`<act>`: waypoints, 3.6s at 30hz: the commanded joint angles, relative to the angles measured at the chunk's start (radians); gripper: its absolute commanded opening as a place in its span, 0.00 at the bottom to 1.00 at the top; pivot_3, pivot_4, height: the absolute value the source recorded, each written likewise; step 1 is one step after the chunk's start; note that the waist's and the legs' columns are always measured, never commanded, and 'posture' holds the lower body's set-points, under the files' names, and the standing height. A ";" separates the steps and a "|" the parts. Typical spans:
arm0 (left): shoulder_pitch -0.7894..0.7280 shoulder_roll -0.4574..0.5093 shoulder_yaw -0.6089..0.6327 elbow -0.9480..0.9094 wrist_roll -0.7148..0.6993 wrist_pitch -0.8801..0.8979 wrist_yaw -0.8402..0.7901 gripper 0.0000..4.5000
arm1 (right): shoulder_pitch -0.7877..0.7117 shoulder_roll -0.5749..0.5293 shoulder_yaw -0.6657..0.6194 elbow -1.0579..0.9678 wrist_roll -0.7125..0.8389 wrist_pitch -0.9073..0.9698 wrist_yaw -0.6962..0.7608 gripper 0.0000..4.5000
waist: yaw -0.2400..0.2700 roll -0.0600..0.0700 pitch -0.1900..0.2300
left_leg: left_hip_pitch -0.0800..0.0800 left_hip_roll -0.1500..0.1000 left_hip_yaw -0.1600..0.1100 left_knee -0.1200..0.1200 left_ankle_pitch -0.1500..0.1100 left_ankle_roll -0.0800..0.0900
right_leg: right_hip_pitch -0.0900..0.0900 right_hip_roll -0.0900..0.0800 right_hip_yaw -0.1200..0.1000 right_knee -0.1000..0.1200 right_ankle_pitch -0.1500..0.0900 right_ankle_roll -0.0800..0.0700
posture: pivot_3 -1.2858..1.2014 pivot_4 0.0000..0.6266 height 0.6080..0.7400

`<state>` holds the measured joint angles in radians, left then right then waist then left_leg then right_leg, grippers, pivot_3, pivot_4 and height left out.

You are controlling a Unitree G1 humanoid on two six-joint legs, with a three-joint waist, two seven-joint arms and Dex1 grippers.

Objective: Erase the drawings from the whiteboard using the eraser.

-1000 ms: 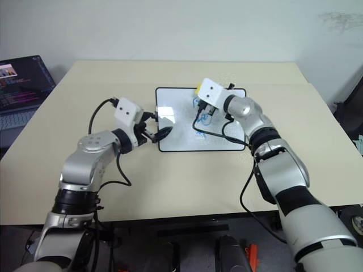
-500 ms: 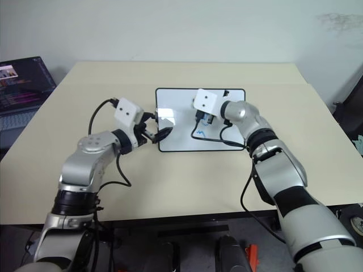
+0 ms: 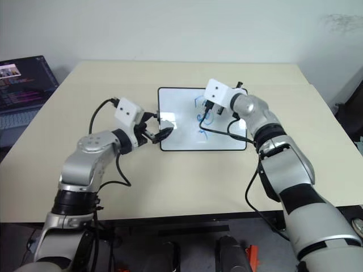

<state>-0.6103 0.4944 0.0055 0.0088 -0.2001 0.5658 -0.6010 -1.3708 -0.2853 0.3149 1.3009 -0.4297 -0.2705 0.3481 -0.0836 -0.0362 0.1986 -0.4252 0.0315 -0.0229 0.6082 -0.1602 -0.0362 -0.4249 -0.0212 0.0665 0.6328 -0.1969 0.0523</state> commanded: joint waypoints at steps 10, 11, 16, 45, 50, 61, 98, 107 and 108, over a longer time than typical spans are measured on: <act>-0.026 -0.001 -0.003 -0.040 -0.006 -0.006 -0.007 1.00 | 0.011 0.045 0.009 -0.023 -0.003 -0.028 0.060 0.23 | -0.005 0.000 0.000 | 0.001 0.000 0.000 0.000 0.000 0.000 | 0.000 0.000 0.000 0.001 0.000 0.000 | 0.52 0.24 1.00; -0.026 -0.002 -0.003 -0.041 -0.006 -0.006 -0.007 1.00 | 0.013 0.047 0.010 -0.024 -0.004 -0.029 0.064 0.23 | -0.006 0.000 0.000 | 0.001 0.000 0.000 0.000 0.000 0.000 | 0.000 0.000 0.000 0.001 0.000 0.000 | 0.52 0.24 1.00; -0.021 -0.002 -0.004 -0.049 -0.008 -0.002 -0.010 1.00 | 0.031 0.053 0.006 -0.028 -0.001 -0.028 0.086 0.23 | -0.006 0.000 0.000 | 0.002 0.000 0.000 0.000 0.000 0.000 | 0.000 0.000 0.001 0.003 0.000 -0.001 | 0.52 0.24 1.00; -0.012 0.004 -0.013 -0.064 -0.010 0.005 -0.027 1.00 | 0.060 0.071 0.012 -0.052 -0.001 -0.025 0.105 0.23 | -0.020 0.000 0.000 | 0.008 0.000 0.000 0.000 0.000 0.000 | 0.000 0.002 0.002 0.012 -0.003 -0.004 | 0.52 0.24 1.00; -0.006 0.005 -0.010 -0.073 -0.010 0.011 -0.024 1.00 | 0.048 0.057 0.006 -0.045 -0.005 -0.020 0.092 0.23 | -0.022 0.000 0.000 | 0.008 0.000 0.000 0.000 0.000 0.000 | 0.001 0.002 0.002 0.011 -0.003 -0.004 | 0.52 0.24 1.00; -0.012 -0.003 -0.014 -0.062 -0.007 0.004 -0.023 1.00 | -0.021 0.021 -0.006 -0.027 -0.015 0.040 -0.027 0.23 | -0.019 0.000 0.000 | 0.008 0.000 0.000 0.000 0.000 0.000 | 0.001 0.001 0.002 0.011 -0.003 -0.005 | 0.52 0.24 1.00; 0.002 -0.002 -0.007 -0.081 -0.008 0.007 -0.015 1.00 | -0.028 0.127 0.083 -0.008 -0.078 0.017 -0.016 0.23 | -0.025 0.000 0.000 | 0.007 0.000 -0.001 -0.002 0.000 0.000 | 0.000 0.002 0.001 0.011 -0.006 -0.006 | 0.52 0.24 1.00; -0.003 -0.001 -0.007 -0.073 -0.007 0.003 -0.017 1.00 | -0.029 0.067 0.072 0.012 -0.078 0.077 -0.055 0.23 | -0.012 0.000 0.000 | 0.007 0.000 -0.001 -0.001 0.000 0.000 | 0.000 0.001 0.001 0.011 -0.006 -0.006 | 0.52 0.24 1.00; -0.004 0.000 -0.007 -0.071 -0.007 0.003 -0.018 1.00 | -0.029 0.060 0.072 0.013 -0.079 0.082 -0.059 0.23 | -0.010 0.000 0.000 | 0.007 0.000 -0.001 -0.001 0.000 0.000 | 0.000 0.001 0.001 0.011 -0.006 -0.006 | 0.52 0.24 1.00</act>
<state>-0.5945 0.4886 -0.0141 -0.0307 -0.2002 0.5823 -0.6208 -1.3841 -0.1922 0.3973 1.2967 -0.4987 -0.2265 0.3076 -0.0940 -0.0366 0.1988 -0.4178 0.0312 -0.0242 0.6069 -0.1602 -0.0362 -0.4248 -0.0199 0.0680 0.6435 -0.2026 0.0465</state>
